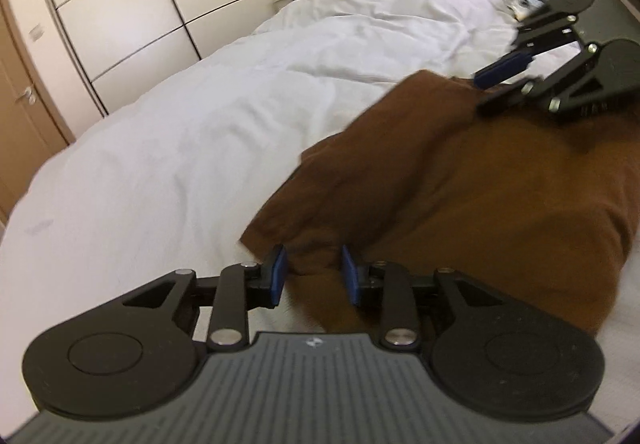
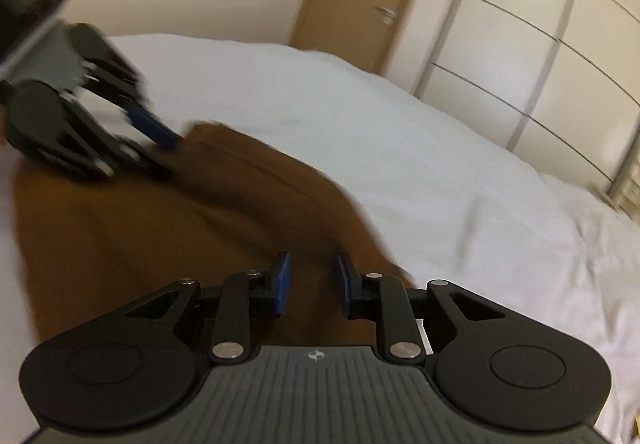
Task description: Fold clothes
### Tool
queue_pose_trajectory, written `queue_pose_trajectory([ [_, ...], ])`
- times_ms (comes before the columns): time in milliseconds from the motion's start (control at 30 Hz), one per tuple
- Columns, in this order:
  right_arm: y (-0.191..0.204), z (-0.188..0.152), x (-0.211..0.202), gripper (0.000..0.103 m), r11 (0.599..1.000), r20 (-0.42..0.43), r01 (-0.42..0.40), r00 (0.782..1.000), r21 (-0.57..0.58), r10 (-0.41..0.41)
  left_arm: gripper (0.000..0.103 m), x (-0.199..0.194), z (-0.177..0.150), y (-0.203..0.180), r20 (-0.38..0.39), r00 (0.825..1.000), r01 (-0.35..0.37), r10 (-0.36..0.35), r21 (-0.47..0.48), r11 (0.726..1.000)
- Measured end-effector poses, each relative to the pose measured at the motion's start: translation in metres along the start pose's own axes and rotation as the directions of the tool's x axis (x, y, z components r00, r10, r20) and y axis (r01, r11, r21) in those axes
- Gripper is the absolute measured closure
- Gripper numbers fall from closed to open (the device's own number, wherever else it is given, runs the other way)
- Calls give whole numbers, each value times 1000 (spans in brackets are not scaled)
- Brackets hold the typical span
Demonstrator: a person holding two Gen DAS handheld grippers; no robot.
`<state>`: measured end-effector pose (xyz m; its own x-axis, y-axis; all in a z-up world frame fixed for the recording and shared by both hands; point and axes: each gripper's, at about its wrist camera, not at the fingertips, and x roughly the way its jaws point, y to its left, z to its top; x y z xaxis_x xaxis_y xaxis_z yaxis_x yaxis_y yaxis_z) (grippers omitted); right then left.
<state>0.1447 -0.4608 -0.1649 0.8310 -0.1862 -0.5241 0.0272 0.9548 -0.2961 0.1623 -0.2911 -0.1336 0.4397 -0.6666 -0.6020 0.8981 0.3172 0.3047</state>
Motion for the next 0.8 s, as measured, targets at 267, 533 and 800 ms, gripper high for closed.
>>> queue_pose_trajectory([
  [267, -52, -20, -28, 80, 986, -44, 101, 994, 134, -96, 75, -9, 20, 5, 27, 1000, 2, -1, -41, 999],
  [533, -15, 30, -18, 80, 998, 48, -28, 999, 58, 25, 75, 8, 39, 4, 18, 1000, 0, 0, -48, 999],
  [800, -6, 45, 47, 80, 999, -57, -35, 998, 30, 36, 71, 38, 31, 12, -20, 999, 42, -44, -97, 994],
])
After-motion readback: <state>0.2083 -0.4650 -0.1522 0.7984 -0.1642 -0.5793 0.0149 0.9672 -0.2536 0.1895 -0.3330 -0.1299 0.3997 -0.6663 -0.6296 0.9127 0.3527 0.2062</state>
